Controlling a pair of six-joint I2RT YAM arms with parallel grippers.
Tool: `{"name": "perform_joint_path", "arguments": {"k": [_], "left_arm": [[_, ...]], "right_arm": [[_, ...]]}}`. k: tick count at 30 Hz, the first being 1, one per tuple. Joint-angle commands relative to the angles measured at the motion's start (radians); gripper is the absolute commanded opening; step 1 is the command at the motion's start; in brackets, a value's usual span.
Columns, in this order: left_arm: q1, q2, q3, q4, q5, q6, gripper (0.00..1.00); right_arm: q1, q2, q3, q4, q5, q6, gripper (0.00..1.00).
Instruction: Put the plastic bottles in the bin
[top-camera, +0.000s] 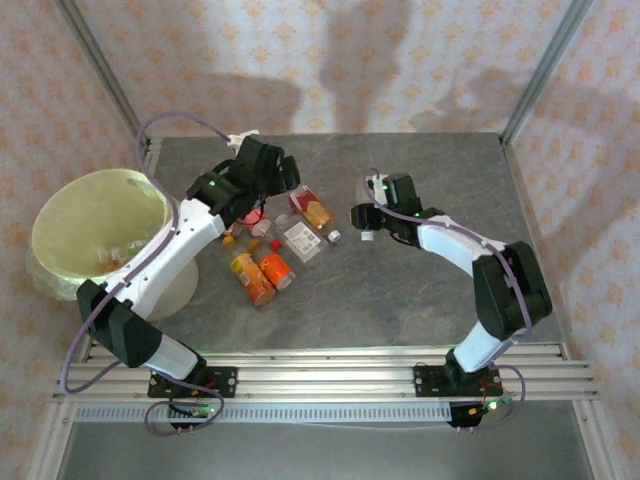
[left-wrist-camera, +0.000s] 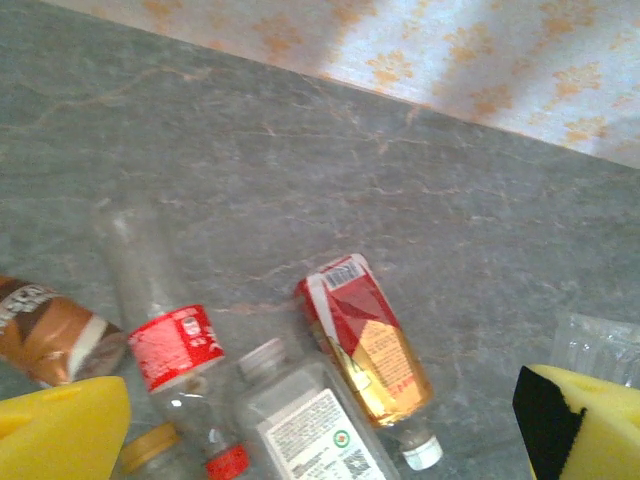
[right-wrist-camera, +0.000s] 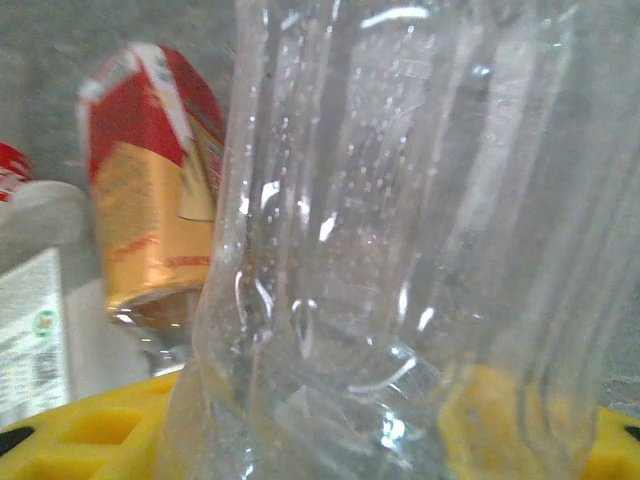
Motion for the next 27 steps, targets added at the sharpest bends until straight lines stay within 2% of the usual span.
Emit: {"name": "perform_joint_path", "arguments": {"k": [1,3,7,11,17,27], "left_arm": [[-0.003,-0.019,-0.052,0.109,0.040,-0.011,1.00],[-0.001,-0.033,-0.091,0.181,0.102,-0.019,1.00],[-0.003,-0.020,-0.104,0.278,0.314,0.029,1.00],[-0.006,-0.017,-0.117,0.326,0.416,0.115,1.00],[-0.006,-0.019,-0.176,0.497,0.638,0.111,1.00],[-0.006,0.024,-0.218,0.659,0.785,0.044,0.97]], "right_arm": [[-0.003,-0.068,-0.028,0.072,-0.067,-0.008,0.47],[-0.002,-0.104,-0.044,0.084,-0.112,-0.015,0.47],[0.016,-0.162,-0.063,0.109,-0.183,-0.041,0.47],[0.023,-0.193,-0.068,0.128,-0.260,-0.055,0.48],[0.025,-0.232,-0.102,0.206,-0.328,-0.051,0.48],[0.047,-0.269,-0.136,0.377,-0.476,0.019,0.48]]}}
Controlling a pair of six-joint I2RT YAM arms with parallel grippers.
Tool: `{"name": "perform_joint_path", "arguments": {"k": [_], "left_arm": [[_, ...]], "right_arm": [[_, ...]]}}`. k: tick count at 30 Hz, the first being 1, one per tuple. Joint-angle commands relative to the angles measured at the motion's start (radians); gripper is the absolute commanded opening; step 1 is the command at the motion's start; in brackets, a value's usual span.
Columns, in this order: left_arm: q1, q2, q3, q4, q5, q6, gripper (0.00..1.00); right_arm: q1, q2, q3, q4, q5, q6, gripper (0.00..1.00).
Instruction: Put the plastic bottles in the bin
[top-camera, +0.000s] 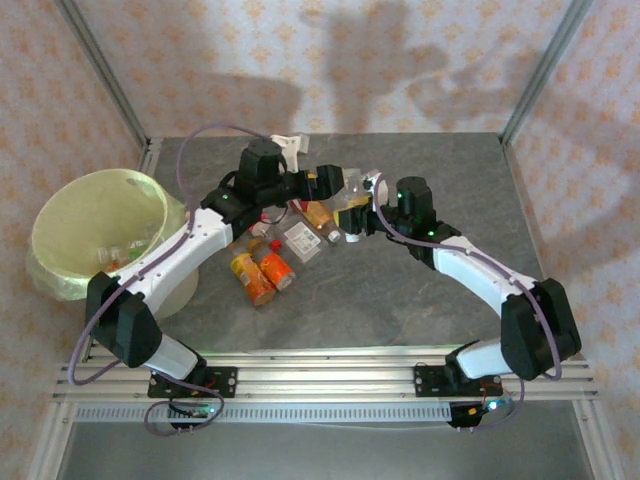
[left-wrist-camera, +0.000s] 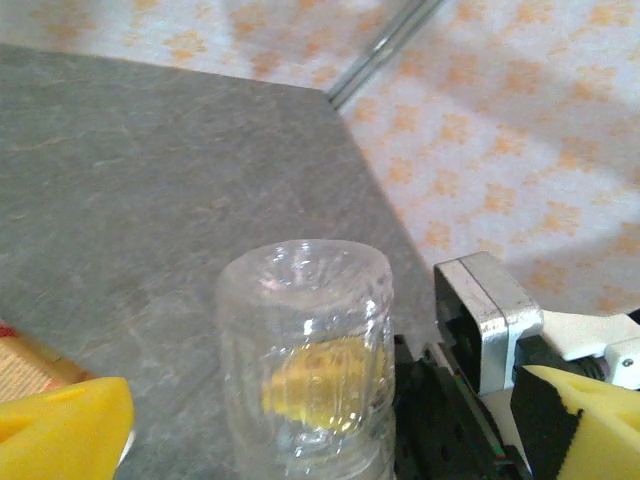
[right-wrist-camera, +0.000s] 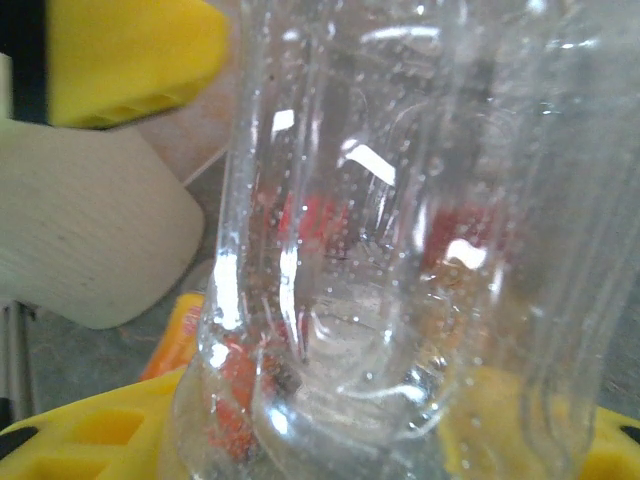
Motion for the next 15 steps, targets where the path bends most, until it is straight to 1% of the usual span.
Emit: {"name": "perform_joint_path", "arguments": {"k": [1,6,8,11,13,15], "left_arm": [[-0.004,0.025,-0.026,0.115,0.087,-0.032,0.95],[-0.007,0.040,-0.020,0.121,0.139,-0.020,0.89],[-0.007,0.042,-0.016,0.104,0.134,-0.011,0.88],[-0.008,0.042,-0.028,0.143,0.161,-0.015,0.85],[-0.008,0.043,-0.036,0.167,0.185,-0.016,0.82],[-0.008,0.041,-0.040,0.179,0.205,-0.011,0.78]], "right_arm": [[0.005,-0.043,0.002,0.122,-0.105,0.039,0.48],[0.015,-0.042,0.043,0.111,-0.203,0.067,0.48],[0.039,-0.040,0.062,0.068,-0.215,0.037,0.49],[0.081,-0.032,0.089,0.017,-0.219,-0.003,0.50],[0.095,-0.020,0.095,0.041,-0.223,0.020,0.50],[0.101,-0.010,0.089,0.104,-0.220,0.070,0.50]]}}
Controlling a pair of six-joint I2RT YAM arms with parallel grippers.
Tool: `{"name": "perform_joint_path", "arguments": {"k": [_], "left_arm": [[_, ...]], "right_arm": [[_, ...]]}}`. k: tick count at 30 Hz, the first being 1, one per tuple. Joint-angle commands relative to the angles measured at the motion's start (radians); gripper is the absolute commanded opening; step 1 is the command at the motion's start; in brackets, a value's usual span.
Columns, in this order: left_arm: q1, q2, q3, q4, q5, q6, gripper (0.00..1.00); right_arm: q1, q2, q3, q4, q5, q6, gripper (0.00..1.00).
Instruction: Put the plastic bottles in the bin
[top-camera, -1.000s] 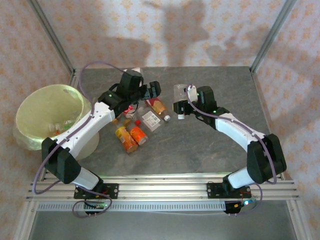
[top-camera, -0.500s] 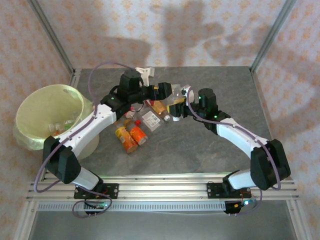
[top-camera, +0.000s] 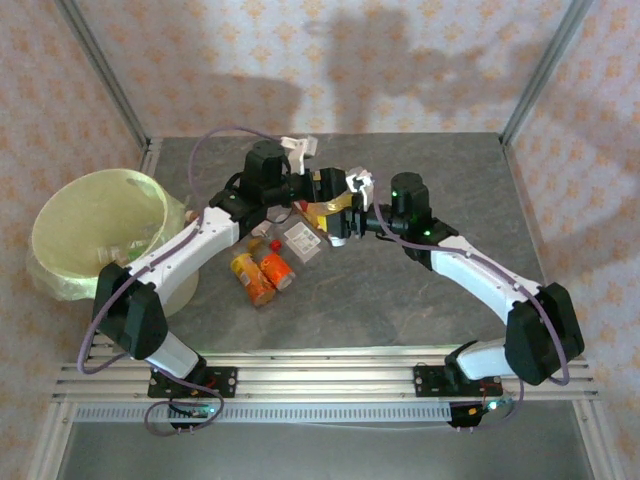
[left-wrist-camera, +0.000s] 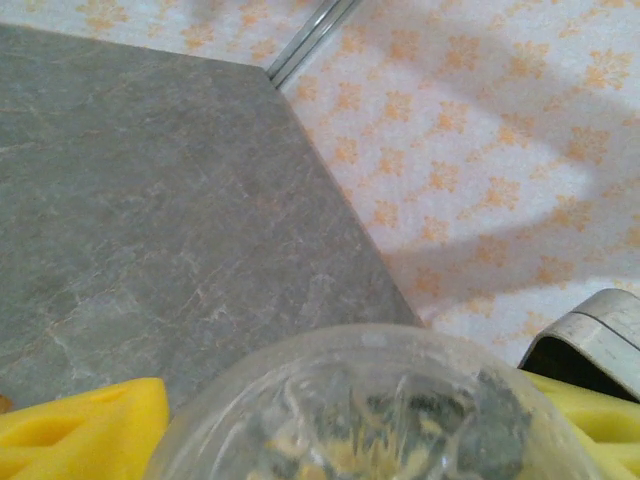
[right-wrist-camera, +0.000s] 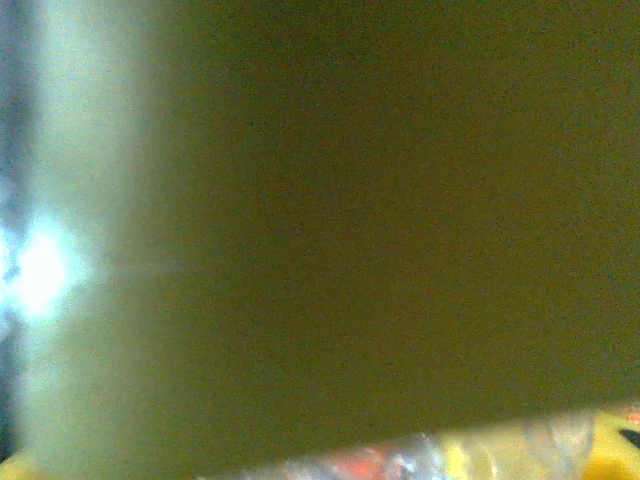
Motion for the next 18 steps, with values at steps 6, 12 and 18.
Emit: {"name": "perform_joint_path", "arguments": {"k": [6,12,18], "left_arm": [[-0.013,-0.022,-0.027,0.069,0.096,0.052,0.58],[-0.013,-0.036,-0.031,0.054,0.057,0.063,0.46],[-0.011,-0.058,-0.039,0.030,-0.075,0.061,0.46]], "right_arm": [[0.024,0.023,0.047,0.107,-0.020,0.051,0.50],[0.025,0.033,0.060,0.070,0.035,0.051,0.62],[0.023,0.031,0.057,0.061,0.087,0.056,0.82]]}}
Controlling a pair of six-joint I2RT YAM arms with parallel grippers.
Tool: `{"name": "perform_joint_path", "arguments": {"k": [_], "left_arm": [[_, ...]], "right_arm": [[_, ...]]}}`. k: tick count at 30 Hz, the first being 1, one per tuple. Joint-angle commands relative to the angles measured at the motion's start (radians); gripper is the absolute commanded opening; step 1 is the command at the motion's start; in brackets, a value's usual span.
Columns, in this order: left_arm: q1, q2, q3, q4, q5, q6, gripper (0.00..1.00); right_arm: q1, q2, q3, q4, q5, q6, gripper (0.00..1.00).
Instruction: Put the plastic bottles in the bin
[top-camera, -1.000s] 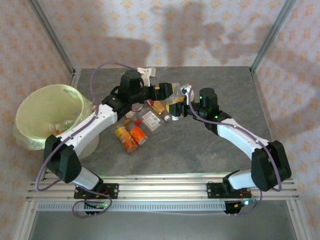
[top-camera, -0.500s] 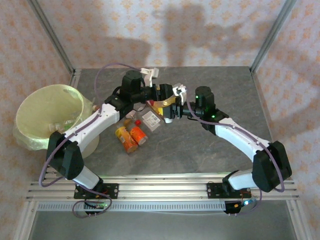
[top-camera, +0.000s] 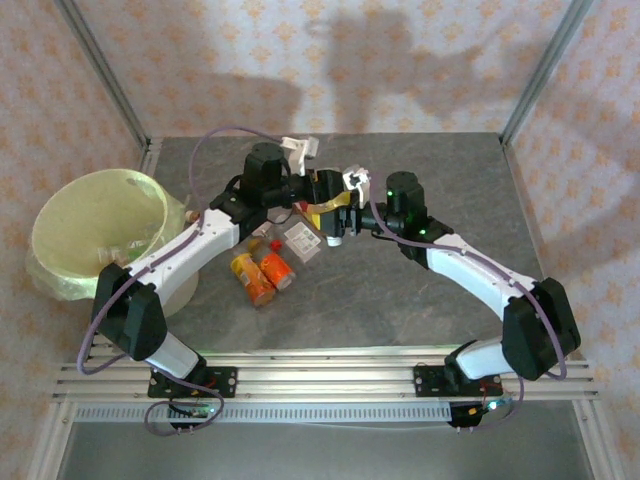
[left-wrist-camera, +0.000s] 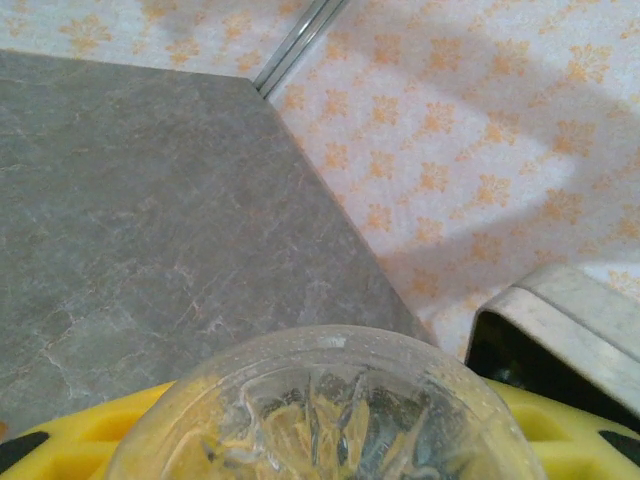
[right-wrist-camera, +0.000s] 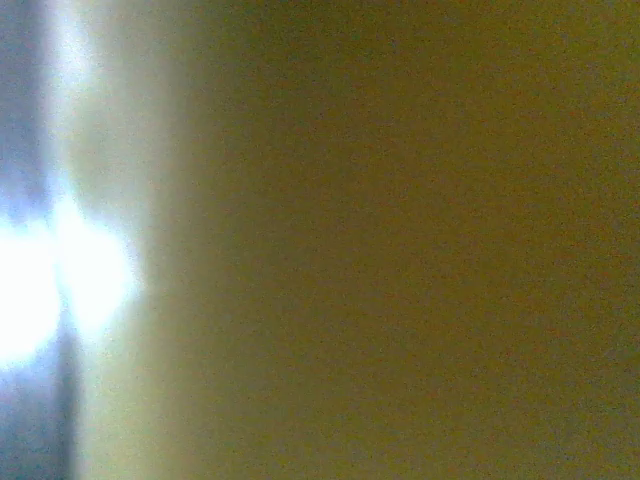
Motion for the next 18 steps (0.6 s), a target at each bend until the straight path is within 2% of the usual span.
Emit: {"name": "perform_joint_path", "arguments": {"k": [1,4,8,11,18], "left_arm": [[-0.007,-0.053,-0.016,-0.014,-0.086,0.024,0.47],[-0.007,-0.069,-0.022,-0.030,-0.163,0.020,0.46],[-0.006,-0.101,0.000,-0.172,-0.411,0.023,0.44],[-0.004,-0.140,0.000,-0.230,-0.542,0.020,0.44],[0.001,-0.239,0.006,-0.354,-0.767,0.023,0.44]], "right_arm": [[0.007,0.002,0.038,0.029,0.045,-0.002,0.83],[0.006,-0.007,0.038,-0.001,0.091,-0.014,0.87],[0.007,-0.023,0.038,-0.056,0.197,-0.035,0.91],[0.008,-0.033,0.038,-0.097,0.245,-0.066,0.92],[0.006,-0.040,0.035,-0.135,0.354,-0.073,0.99]]}}
